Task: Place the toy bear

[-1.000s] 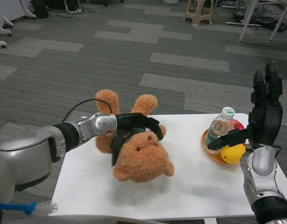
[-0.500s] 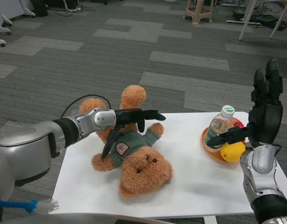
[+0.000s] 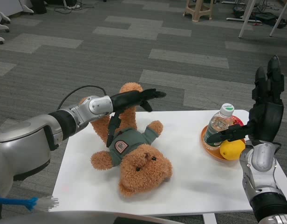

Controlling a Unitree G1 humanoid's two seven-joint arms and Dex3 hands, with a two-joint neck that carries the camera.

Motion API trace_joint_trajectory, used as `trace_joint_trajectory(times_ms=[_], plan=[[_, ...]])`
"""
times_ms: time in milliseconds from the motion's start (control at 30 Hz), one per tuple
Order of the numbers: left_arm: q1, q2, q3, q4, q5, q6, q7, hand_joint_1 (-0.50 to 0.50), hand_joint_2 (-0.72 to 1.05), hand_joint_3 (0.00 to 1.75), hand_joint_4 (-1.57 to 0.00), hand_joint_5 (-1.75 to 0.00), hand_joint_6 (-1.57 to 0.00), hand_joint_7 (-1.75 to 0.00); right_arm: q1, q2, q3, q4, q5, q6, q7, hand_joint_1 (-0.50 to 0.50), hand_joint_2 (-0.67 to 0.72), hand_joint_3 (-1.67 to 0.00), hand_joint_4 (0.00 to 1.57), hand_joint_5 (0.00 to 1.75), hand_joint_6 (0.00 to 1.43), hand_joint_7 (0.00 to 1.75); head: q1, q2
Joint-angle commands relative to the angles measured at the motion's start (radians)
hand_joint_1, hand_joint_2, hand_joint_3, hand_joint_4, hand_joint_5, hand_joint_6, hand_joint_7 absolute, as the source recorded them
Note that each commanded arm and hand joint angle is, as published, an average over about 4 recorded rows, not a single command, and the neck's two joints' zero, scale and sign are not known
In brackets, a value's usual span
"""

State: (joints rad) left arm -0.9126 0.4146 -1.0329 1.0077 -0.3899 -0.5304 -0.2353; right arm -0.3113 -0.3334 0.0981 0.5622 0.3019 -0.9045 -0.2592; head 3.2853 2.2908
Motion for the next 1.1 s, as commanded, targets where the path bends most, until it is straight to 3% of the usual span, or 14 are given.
trace_joint_trajectory(times_ms=[33, 200, 400, 500, 700, 933, 1100], plan=[[0.001, 0.022, -0.008, 0.038, -0.148, -0.035, -0.005, -0.50, -0.72, 0.09, 0.00, -0.33, 0.00, -0.21, 0.006, 0.007, -0.008, 0.001, 0.005, -0.005, -0.003, -0.42, 0.34, 0.00, 0.00, 0.00, 0.00, 0.00, 0.000, -0.001], [0.005, 0.036, -0.085, 0.052, -0.466, -0.131, -0.015, -0.50, -0.70, 0.09, 0.00, -0.21, 0.00, -0.17, 0.004, 0.007, -0.005, 0.002, 0.005, -0.005, -0.003, -0.42, 0.34, 0.00, 0.00, 0.00, 0.00, 0.00, 0.003, -0.003], [0.044, 0.064, -0.070, -0.047, -0.660, -0.184, -0.038, -0.50, -0.70, 0.09, 0.00, -0.10, 0.00, -0.14, 0.001, 0.007, -0.005, 0.002, 0.005, -0.004, -0.003, -0.42, 0.34, 0.00, 0.00, 0.00, 0.00, 0.00, 0.001, -0.003], [0.072, 0.075, -0.012, -0.131, -0.677, -0.184, -0.045, -0.50, -0.68, 0.09, 0.00, -0.10, 0.00, -0.16, -0.002, 0.007, -0.006, 0.004, 0.005, -0.004, -0.003, -0.42, 0.34, 0.00, 0.00, 0.00, 0.00, 0.00, -0.001, -0.003], [0.138, 0.086, 0.192, -0.317, -0.658, -0.189, -0.049, -0.50, -0.70, 0.09, 0.00, -0.10, 0.00, -0.19, -0.008, 0.007, -0.006, 0.007, 0.005, -0.005, -0.003, -0.42, 0.34, 0.00, 0.00, 0.00, 0.00, 0.00, -0.010, 0.000], [0.208, 0.074, 0.416, -0.398, -0.558, -0.189, -0.042, -0.50, -0.66, 0.09, 0.00, -0.10, 0.00, -0.21, -0.008, 0.009, -0.013, 0.001, 0.003, -0.005, -0.003, -0.42, 0.34, 0.00, 0.00, 0.00, 0.00, 0.00, -0.022, 0.001], [0.229, 0.073, 0.478, -0.402, -0.534, -0.191, -0.039, -0.50, -0.70, 0.09, 0.00, -0.15, 0.00, -0.21, -0.008, 0.012, -0.014, -0.001, 0.003, -0.005, -0.004, -0.42, 0.34, 0.00, 0.00, 0.00, 0.00, 0.00, -0.023, 0.001]])
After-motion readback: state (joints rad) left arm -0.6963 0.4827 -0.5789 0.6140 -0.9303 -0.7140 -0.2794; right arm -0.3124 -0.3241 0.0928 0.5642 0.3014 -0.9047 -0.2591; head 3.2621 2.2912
